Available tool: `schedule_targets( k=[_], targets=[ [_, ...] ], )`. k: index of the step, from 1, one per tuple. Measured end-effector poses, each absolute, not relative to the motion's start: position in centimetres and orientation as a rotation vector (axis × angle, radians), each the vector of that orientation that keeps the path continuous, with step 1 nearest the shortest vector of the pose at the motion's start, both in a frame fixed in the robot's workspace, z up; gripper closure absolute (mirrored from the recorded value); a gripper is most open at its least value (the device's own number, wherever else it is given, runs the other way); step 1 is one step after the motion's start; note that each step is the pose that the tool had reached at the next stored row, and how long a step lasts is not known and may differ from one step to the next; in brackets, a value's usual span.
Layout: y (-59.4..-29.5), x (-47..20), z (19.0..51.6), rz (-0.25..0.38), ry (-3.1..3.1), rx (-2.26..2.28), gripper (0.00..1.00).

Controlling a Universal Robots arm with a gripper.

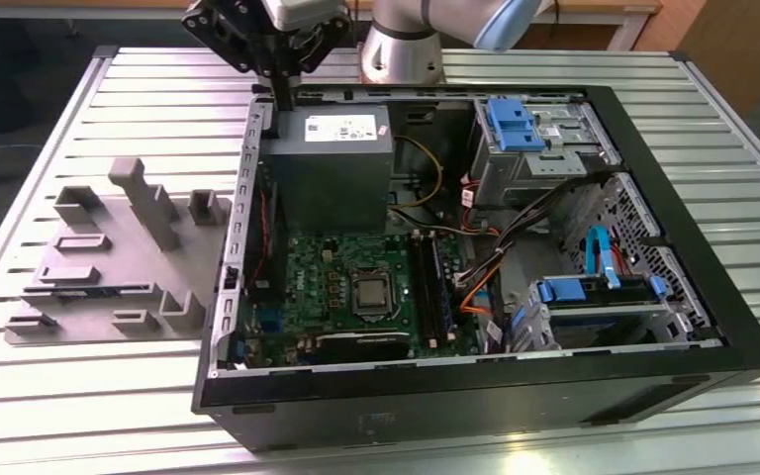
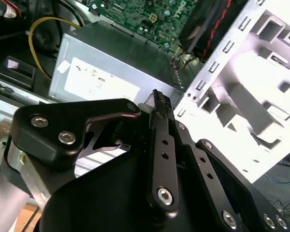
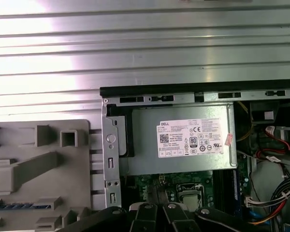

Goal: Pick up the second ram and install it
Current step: 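Reach for the second ram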

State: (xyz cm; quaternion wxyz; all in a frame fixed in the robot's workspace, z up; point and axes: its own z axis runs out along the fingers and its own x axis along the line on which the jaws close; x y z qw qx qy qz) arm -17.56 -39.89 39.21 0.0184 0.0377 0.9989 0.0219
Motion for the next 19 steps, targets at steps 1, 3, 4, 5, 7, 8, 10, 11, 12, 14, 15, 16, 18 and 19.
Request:
schedule_targets(
  k=[1, 3, 4, 5, 7, 8, 10, 11, 12, 14, 15, 16, 18, 19],
  targets=[
    [-39.9, -17.8, 39.2, 0.068, 3.101, 0.117, 0.89],
    [-39.9, -18.2, 39.2, 0.068, 3.101, 0.117, 0.89],
    [-39.9, -18.4, 39.2, 0.068, 3.100, 0.117, 0.89],
    [-39.9, -18.6, 39.2, 0.068, 3.100, 0.117, 0.89],
    [-39.9, -18.9, 39.2, 0.068, 3.099, 0.117, 0.89],
    [-39.9, -19.0, 39.2, 0.068, 3.099, 0.117, 0.89],
    [-39.9, -19.4, 39.2, 0.068, 3.099, 0.117, 0.89],
    [-39.9, -19.6, 39.1, 0.068, 3.098, 0.117, 0.89],
    [-39.9, -19.8, 39.1, 0.068, 3.098, 0.117, 0.89],
    [-39.9, -20.3, 39.1, 0.068, 3.097, 0.117, 0.89],
    [-39.9, -20.6, 39.1, 0.068, 3.096, 0.117, 0.89],
    [-39.9, -20.8, 39.1, 0.069, 3.095, 0.117, 0.89],
    [-39.9, -21.5, 39.1, 0.069, 3.094, 0.117, 0.89],
    [-39.9, -21.8, 39.1, 0.069, 3.093, 0.117, 0.89]
  ],
)
